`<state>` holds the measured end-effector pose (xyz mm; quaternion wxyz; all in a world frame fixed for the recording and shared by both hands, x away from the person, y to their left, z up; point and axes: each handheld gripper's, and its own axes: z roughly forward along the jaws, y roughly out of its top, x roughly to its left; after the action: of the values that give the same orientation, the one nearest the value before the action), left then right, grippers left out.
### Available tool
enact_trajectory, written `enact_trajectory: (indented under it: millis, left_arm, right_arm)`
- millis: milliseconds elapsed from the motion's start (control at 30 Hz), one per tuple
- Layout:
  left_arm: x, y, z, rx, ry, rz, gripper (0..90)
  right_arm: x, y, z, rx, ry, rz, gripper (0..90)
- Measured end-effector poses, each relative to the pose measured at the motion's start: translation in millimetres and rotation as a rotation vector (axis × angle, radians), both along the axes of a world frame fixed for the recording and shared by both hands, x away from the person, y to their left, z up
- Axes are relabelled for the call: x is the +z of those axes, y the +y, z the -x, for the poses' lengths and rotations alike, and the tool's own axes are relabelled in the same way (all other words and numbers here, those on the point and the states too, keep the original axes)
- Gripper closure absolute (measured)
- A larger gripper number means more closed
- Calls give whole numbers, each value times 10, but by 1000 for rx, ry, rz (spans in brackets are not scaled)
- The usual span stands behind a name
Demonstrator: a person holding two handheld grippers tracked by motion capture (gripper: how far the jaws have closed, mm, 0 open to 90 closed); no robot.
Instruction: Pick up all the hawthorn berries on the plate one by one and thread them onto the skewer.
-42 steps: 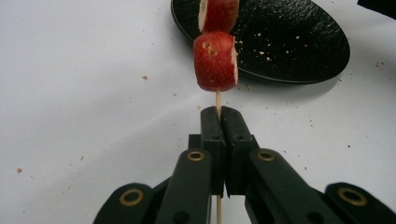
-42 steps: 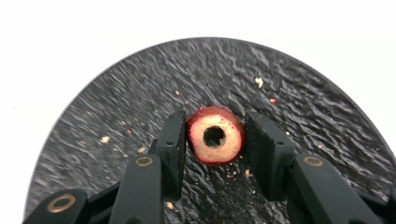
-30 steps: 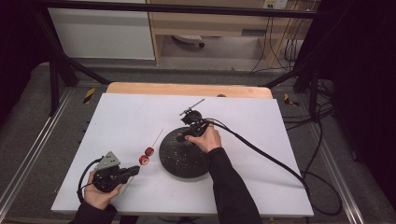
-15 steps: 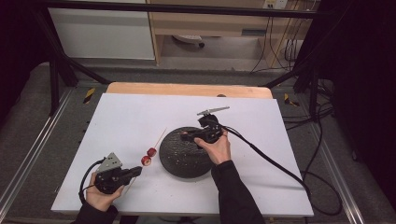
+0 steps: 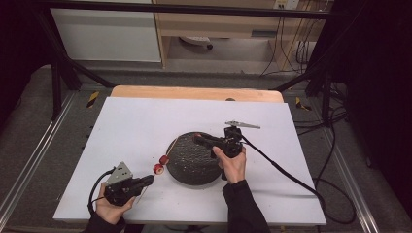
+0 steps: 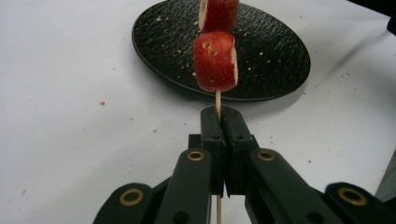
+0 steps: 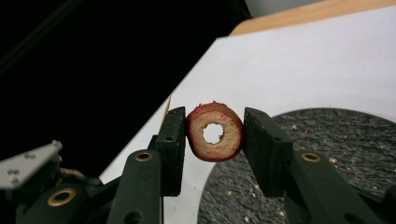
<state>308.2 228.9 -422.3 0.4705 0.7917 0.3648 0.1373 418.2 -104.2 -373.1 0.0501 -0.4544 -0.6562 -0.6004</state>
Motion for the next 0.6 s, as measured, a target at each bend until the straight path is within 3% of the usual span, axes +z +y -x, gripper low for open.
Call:
enact_trajectory:
  millis: [400, 600]
  left_arm:
    - [-65, -256, 71, 29, 0, 58, 883]
    - [-90, -373, 99, 44, -20, 91, 883]
  right_arm:
    - [-7, -29, 36, -75, -41, -138, 607]
    - [-4, -21, 38, -105, -73, -196, 607]
